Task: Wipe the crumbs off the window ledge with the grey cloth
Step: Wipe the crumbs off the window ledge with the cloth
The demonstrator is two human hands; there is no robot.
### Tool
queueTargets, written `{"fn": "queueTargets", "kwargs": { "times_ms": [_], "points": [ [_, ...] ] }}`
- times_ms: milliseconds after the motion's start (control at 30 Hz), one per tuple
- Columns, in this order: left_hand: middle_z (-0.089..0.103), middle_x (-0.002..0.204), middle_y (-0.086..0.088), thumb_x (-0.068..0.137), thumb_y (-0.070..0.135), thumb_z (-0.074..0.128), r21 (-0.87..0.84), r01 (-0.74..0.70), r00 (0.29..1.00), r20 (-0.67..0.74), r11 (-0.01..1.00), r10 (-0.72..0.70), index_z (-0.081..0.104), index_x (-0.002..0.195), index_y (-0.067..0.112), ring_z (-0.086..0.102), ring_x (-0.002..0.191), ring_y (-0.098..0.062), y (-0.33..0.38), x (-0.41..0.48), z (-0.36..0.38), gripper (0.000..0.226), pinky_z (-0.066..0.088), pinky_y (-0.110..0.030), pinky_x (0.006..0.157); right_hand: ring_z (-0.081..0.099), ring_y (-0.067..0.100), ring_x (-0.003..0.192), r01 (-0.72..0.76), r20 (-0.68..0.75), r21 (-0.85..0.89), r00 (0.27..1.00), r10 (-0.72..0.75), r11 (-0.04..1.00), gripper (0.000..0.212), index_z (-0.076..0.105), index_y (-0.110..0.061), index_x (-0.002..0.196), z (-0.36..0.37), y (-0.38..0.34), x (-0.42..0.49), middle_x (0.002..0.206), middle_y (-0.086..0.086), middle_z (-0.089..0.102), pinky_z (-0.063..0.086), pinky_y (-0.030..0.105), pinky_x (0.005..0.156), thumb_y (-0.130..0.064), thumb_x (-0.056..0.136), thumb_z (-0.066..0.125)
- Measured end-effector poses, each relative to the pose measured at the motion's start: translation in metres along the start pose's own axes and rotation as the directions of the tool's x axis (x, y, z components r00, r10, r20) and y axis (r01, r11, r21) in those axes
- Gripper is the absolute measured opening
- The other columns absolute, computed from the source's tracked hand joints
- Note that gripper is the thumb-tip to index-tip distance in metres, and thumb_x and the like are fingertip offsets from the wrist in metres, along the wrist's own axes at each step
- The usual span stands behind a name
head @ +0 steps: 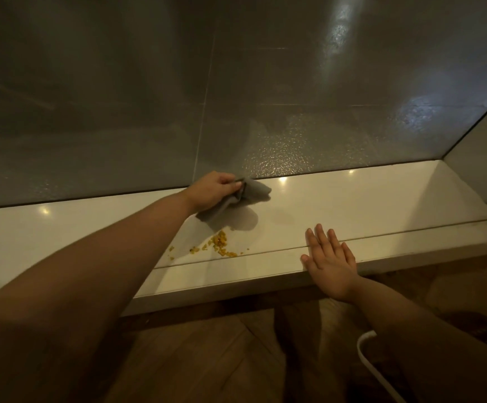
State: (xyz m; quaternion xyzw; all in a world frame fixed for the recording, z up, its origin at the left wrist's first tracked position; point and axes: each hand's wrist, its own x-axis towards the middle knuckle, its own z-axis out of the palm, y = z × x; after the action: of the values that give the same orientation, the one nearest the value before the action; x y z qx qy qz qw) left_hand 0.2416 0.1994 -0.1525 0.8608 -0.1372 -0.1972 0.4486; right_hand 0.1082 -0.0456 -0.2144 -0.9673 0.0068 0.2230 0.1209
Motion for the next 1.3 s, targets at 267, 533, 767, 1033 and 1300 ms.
{"fn": "queueTargets", "kwargs": {
  "times_ms": [267, 533, 767, 1033, 1300],
  "points": [
    [0.016, 0.158, -0.009, 0.1, 0.026, 0.04, 0.321, -0.092, 0.994, 0.09, 0.943, 0.066, 0.034, 0.145, 0.02, 0.013, 0.146, -0.023, -0.012, 0.023, 0.028, 0.046, 0.009, -0.034, 0.118, -0.028, 0.018, 0.141, 0.009, -0.007, 0.006, 1.0, -0.009, 1.0, 0.059, -0.02, -0.025, 0.146, 0.001, 0.002, 0.0, 0.154, -0.002, -0.03, -0.015, 0.038, 0.114, -0.042, 0.1, 0.012],
    [0.005, 0.16, -0.005, 0.1, 0.028, 0.037, 0.157, 0.067, 0.982, 0.162, 0.985, -0.092, 0.03, 0.145, 0.028, 0.002, 0.148, -0.028, -0.029, 0.02, 0.041, 0.046, 0.0, -0.049, 0.12, -0.029, 0.018, 0.141, 0.002, -0.007, 0.001, 1.0, -0.002, 1.0, 0.058, -0.02, -0.024, 0.146, 0.002, 0.001, 0.001, 0.154, -0.002, -0.03, -0.015, 0.039, 0.114, -0.041, 0.1, 0.012],
    [0.007, 0.159, -0.012, 0.101, 0.022, 0.033, 0.237, 0.049, 0.98, 0.175, 0.97, -0.092, 0.017, 0.149, 0.024, 0.003, 0.148, -0.021, -0.011, 0.023, 0.053, 0.051, -0.005, -0.037, 0.117, -0.034, 0.012, 0.134, 0.015, -0.014, 0.003, 1.0, -0.015, 1.0, 0.059, -0.022, -0.025, 0.145, 0.004, 0.003, 0.002, 0.148, -0.006, -0.036, -0.015, 0.038, 0.114, -0.042, 0.1, 0.012],
    [0.025, 0.156, -0.013, 0.095, 0.014, 0.048, 0.086, 0.065, 0.935, 0.344, 0.994, -0.091, 0.039, 0.143, 0.012, 0.018, 0.145, -0.027, 0.007, 0.018, 0.071, 0.049, 0.012, -0.034, 0.117, -0.035, 0.008, 0.129, 0.03, -0.01, 0.015, 0.999, -0.03, 0.999, 0.059, -0.022, -0.027, 0.145, 0.005, 0.006, 0.003, 0.137, -0.011, -0.04, -0.016, 0.037, 0.113, -0.043, 0.1, 0.012],
    [0.037, 0.15, 0.001, 0.089, 0.033, 0.039, 0.175, 0.045, 0.846, 0.517, 0.984, -0.131, 0.063, 0.122, 0.023, 0.033, 0.134, -0.018, -0.01, 0.002, 0.05, 0.042, 0.022, -0.025, 0.112, -0.031, 0.013, 0.137, 0.008, -0.014, 0.009, 1.0, -0.008, 1.0, 0.059, -0.021, -0.026, 0.146, 0.003, 0.002, 0.001, 0.151, -0.005, -0.033, -0.015, 0.038, 0.114, -0.043, 0.1, 0.012]
  ]
}}
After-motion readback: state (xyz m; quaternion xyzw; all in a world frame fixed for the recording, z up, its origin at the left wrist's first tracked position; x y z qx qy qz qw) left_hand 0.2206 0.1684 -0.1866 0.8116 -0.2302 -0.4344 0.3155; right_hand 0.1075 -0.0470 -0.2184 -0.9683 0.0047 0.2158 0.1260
